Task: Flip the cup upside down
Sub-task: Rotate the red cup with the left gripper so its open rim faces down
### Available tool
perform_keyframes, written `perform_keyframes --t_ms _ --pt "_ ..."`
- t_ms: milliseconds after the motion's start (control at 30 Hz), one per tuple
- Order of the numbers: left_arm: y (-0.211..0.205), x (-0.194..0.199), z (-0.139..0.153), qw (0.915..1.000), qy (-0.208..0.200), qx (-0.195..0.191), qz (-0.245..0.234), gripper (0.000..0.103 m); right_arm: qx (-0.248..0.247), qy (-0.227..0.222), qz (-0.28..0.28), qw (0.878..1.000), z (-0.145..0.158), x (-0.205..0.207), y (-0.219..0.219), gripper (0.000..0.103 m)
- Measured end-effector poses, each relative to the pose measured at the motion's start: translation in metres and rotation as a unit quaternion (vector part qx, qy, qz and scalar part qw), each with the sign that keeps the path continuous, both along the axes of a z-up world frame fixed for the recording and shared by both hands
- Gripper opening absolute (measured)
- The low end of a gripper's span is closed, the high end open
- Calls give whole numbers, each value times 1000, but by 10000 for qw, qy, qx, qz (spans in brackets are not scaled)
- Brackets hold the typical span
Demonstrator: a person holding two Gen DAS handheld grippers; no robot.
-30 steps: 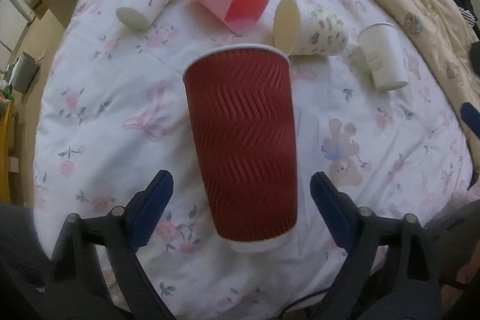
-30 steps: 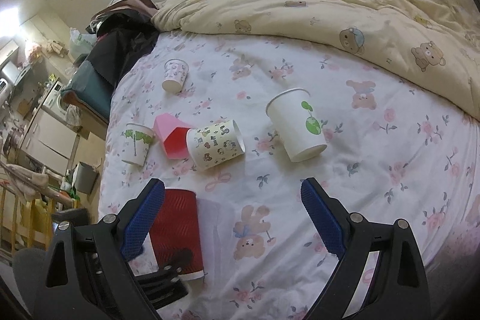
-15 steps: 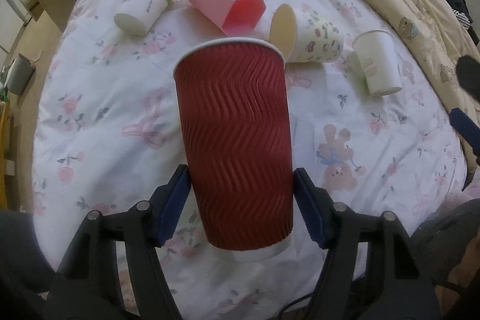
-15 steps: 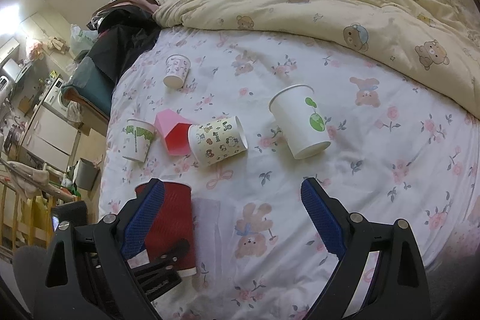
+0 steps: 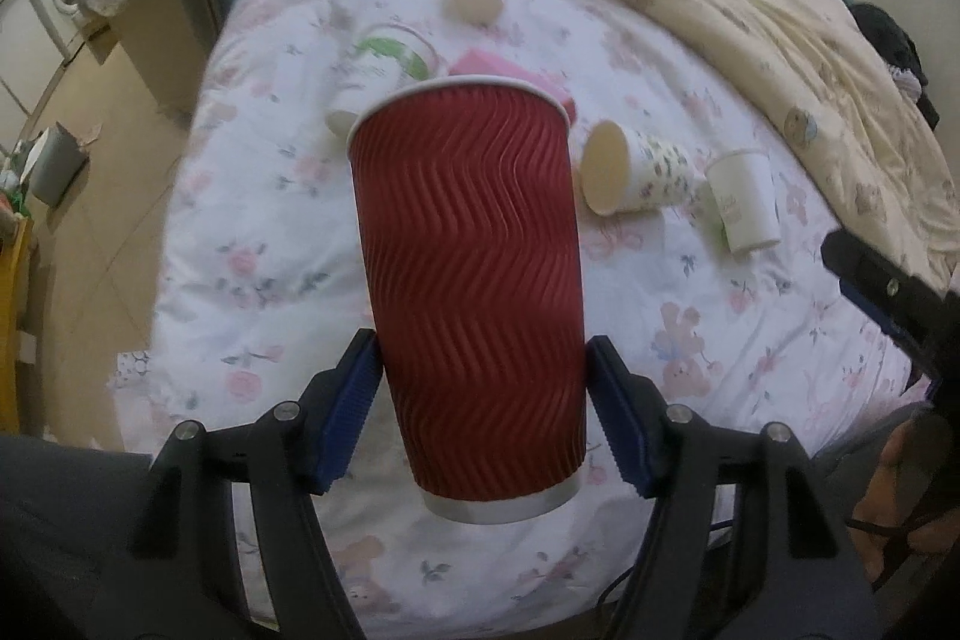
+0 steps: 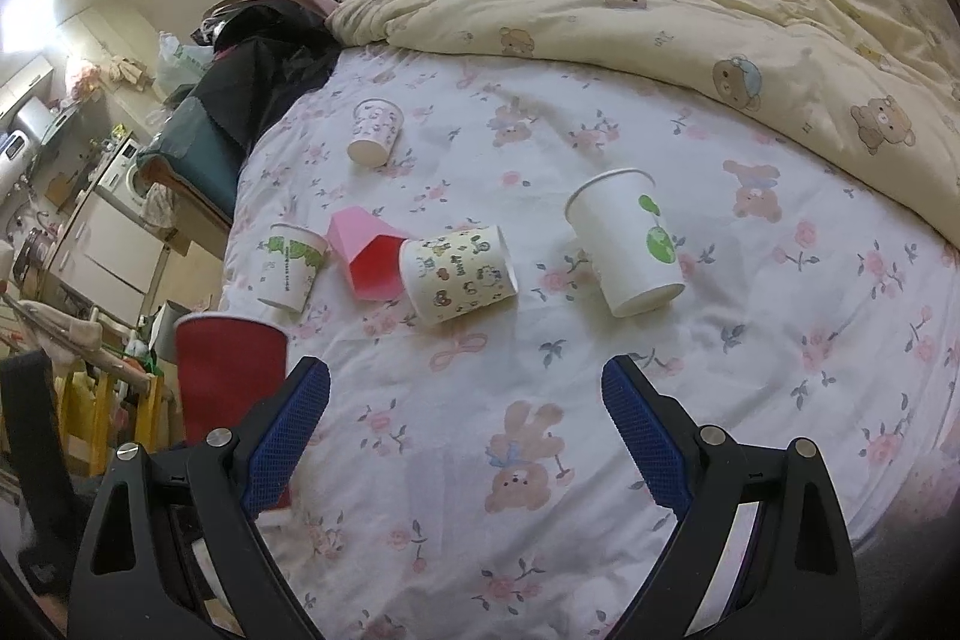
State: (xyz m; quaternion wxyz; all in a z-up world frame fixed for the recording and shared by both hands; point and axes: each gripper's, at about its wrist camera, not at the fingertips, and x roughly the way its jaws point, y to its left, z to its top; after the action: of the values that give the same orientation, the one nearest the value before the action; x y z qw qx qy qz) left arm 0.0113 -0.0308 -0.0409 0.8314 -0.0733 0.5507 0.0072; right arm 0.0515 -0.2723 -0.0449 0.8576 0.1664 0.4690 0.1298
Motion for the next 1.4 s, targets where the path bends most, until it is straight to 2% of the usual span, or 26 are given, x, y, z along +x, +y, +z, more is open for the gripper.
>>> perform_keyframes --t_ms 200,533,633,800,967,1200,1400 --pt "23 0 13 9996 -256 77 4 65 -37 -143 144 9998 3 -4 9 95" --pt "40 -5 6 9988 -477 4 71 65 -188 -136 283 9993 -1 -4 20 95" --pt "38 -6 5 9991 -403 -164 -19 65 -234 -194 325 9990 1 -4 22 95" --pt "30 -7 10 9985 -487 -179 -193 65 -405 -482 592 9963 17 -3 31 95" --pt "25 -8 11 9982 -495 -204 -269 65 -357 -655 773 9942 27 4 37 95" --pt "14 -9 3 9978 -343 -206 -535 65 -155 -515 841 9950 12 5 44 95" --pt "-5 -13 -2 9952 -240 -152 -940 65 117 -487 1105 9926 12 2 52 95"
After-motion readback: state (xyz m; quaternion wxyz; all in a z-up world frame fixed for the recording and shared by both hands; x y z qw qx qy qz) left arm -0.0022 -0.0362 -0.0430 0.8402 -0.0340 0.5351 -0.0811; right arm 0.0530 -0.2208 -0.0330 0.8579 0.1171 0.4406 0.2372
